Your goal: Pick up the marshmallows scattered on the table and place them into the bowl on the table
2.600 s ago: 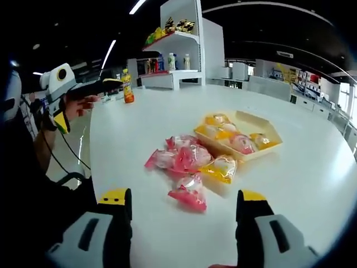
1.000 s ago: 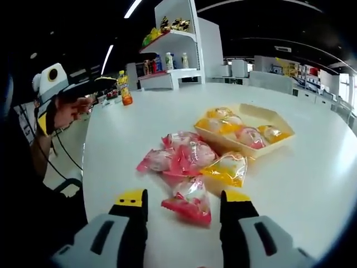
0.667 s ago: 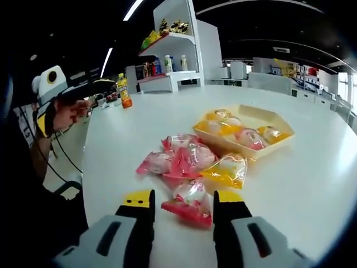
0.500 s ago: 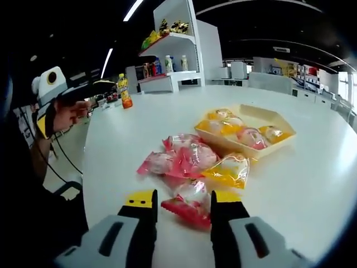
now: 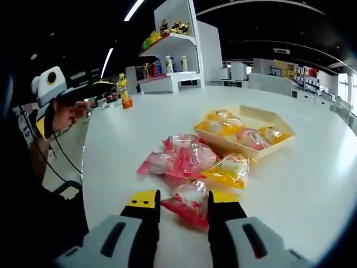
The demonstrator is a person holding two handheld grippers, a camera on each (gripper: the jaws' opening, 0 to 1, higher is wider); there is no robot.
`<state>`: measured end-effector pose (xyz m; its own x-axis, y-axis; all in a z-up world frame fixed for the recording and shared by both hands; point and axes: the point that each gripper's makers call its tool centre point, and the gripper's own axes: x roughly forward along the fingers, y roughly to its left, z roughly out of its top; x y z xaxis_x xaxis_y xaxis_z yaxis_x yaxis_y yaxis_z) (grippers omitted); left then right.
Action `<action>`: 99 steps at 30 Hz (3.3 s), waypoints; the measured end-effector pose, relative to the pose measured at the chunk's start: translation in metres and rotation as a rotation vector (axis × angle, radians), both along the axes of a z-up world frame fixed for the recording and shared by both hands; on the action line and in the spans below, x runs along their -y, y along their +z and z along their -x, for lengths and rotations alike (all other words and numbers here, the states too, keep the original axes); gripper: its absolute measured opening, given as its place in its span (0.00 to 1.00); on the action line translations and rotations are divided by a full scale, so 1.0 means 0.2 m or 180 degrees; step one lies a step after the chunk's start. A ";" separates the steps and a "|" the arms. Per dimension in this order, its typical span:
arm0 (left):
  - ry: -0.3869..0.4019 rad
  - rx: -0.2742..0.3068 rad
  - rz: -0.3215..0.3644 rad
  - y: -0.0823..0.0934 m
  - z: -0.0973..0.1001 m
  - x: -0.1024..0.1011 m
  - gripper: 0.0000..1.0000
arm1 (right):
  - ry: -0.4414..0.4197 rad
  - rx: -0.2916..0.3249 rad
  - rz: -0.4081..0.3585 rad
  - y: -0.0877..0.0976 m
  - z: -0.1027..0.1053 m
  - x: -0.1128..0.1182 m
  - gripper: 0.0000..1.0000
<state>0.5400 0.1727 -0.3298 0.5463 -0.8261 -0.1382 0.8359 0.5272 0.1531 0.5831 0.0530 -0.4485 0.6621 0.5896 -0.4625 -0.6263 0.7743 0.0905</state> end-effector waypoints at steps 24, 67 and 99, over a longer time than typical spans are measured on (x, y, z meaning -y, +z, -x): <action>0.0029 -0.0019 -0.0021 0.00 -0.01 0.01 0.95 | -0.0007 0.0051 -0.0064 0.04 -0.01 0.02 0.25; 0.0072 0.0049 -0.0204 -0.04 -0.01 0.00 0.95 | -0.0163 0.0115 -0.0190 0.16 0.06 0.08 0.14; 0.0041 0.0051 -0.0267 -0.06 0.01 0.03 0.95 | -0.0244 0.0187 -0.0394 0.28 0.16 0.20 0.14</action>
